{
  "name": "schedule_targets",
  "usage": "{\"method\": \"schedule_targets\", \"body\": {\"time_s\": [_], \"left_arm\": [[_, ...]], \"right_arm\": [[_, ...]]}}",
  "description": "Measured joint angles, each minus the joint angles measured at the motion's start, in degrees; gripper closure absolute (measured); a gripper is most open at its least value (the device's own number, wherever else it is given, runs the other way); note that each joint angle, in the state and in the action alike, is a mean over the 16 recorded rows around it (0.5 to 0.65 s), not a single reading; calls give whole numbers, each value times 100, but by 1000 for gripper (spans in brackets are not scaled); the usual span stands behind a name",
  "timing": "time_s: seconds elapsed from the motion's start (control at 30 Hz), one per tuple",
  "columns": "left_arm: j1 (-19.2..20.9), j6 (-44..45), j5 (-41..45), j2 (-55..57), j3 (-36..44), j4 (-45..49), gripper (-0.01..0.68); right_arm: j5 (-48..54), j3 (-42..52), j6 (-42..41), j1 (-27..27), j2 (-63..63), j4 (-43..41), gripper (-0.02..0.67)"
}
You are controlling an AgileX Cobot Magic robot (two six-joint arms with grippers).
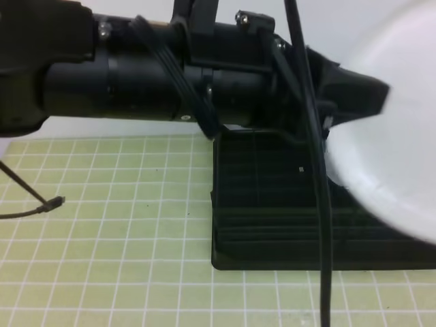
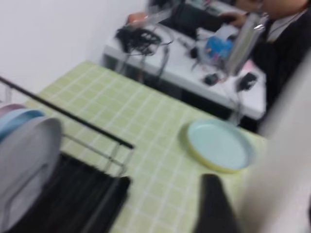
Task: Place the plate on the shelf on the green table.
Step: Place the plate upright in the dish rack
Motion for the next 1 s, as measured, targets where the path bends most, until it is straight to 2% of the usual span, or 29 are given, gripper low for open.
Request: {"method": "schedule_targets", "body": {"time_s": [0.17, 0.27, 0.4, 0.5, 0.73, 0.87, 1.0], "left_arm": [[0, -16, 282, -163, -207, 171, 284], [0, -139, 434, -333, -343, 559, 285], [0, -519, 579, -609, -506, 1519, 368], [0, -1039, 669, -816, -578, 2507, 450], [0, -2764, 892, -1274, -336, 5130, 625], [0, -3806, 894, -1567, 107, 6354, 664], [0, -4718, 691, -1937, 791, 7227, 671]], "right_arm": [[-620, -589, -931, 0, 350, -334, 652], [-836, -1054, -1456, 0, 738, -837, 652], [-772, -1715, -1778, 0, 1496, -1811, 652], [-391, -2212, -1654, 0, 2193, -2791, 652], [956, -3442, -356, 0, 3810, -5375, 652], [1587, -4097, 403, 1, 4513, -6467, 652], [2003, -4602, 748, 31, 4999, -7258, 652]]}}
